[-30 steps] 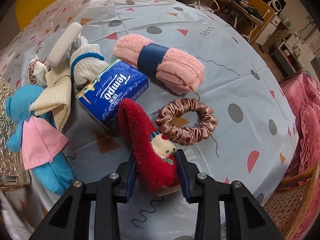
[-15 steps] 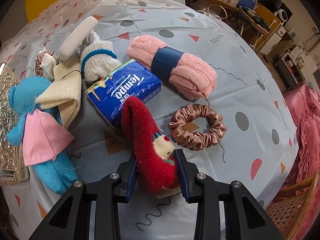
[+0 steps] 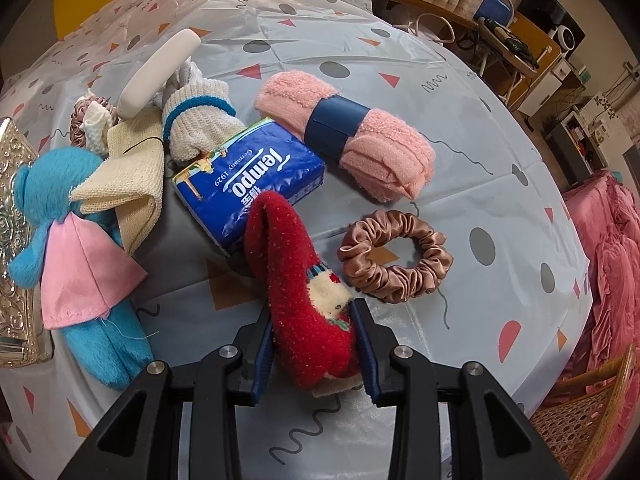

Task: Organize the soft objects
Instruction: 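Carry the wet-wipes pack with the left gripper into the gold tray and release, then grasp the red sock with the right gripper and drop it into the gold tray, then reach the left gripper to the pink scrunchie while the right gripper grasps the blue bear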

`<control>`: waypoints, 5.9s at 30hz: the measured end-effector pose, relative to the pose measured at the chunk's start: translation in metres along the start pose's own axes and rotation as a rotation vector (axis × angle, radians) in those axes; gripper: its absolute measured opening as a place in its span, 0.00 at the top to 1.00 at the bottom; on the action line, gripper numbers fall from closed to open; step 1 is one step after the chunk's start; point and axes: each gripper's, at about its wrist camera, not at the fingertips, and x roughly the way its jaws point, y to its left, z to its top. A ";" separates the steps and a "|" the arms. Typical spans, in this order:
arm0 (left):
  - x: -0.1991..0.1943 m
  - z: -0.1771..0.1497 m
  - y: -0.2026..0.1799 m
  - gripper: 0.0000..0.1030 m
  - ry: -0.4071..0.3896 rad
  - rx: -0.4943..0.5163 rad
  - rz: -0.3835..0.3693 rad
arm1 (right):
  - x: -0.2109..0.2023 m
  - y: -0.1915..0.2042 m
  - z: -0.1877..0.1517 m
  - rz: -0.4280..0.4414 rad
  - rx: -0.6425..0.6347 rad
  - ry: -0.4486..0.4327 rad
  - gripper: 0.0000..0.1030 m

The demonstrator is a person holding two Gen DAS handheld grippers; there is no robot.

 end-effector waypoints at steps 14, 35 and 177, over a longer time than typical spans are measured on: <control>-0.053 -0.044 -0.002 0.29 -0.107 0.119 0.087 | -0.003 0.003 -0.003 -0.006 -0.021 -0.016 0.69; -0.122 -0.107 -0.013 0.19 -0.235 0.279 0.119 | -0.054 -0.020 0.001 0.375 0.092 -0.258 0.76; -0.026 -0.055 -0.353 0.62 0.215 0.629 -0.316 | -0.007 0.027 0.017 0.517 -0.124 0.076 0.68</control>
